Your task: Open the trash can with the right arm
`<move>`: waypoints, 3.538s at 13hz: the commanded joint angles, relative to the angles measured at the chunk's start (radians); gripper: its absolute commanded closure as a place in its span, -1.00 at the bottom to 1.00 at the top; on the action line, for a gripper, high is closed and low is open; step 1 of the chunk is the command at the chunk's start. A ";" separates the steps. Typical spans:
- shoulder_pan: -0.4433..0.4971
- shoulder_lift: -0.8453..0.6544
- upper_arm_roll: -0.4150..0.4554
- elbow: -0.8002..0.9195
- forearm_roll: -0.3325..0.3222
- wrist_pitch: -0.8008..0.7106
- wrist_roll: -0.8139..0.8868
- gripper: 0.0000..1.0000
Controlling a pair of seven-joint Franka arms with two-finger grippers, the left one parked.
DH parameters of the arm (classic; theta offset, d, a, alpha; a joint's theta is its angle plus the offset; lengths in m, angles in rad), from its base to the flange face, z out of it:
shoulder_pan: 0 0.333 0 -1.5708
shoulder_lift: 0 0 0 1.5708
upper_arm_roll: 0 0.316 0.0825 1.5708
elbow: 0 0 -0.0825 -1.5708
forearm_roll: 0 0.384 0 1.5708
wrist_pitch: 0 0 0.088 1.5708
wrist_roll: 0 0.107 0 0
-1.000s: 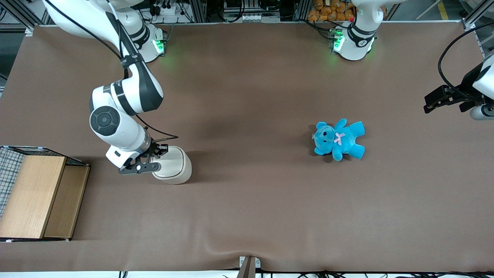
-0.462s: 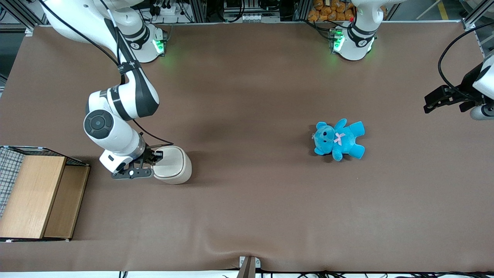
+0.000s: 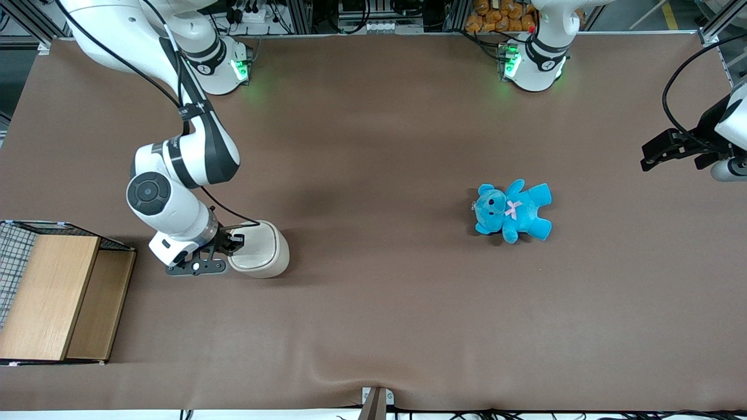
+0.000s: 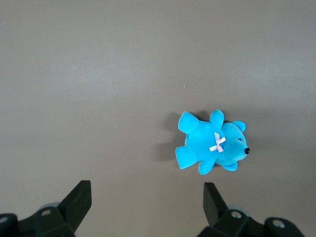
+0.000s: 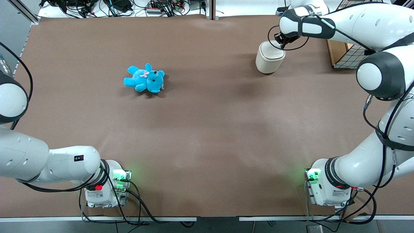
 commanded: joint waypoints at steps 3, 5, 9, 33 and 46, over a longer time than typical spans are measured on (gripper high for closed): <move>0.022 0.030 -0.009 -0.005 -0.019 0.044 0.034 1.00; 0.023 0.030 -0.009 -0.005 -0.020 0.044 0.035 1.00; 0.034 0.031 -0.007 -0.005 -0.024 0.041 0.070 1.00; -0.039 -0.245 0.040 0.333 0.049 -0.522 0.061 -1.00; -0.161 -0.524 -0.059 0.187 0.058 -0.705 -0.199 -1.00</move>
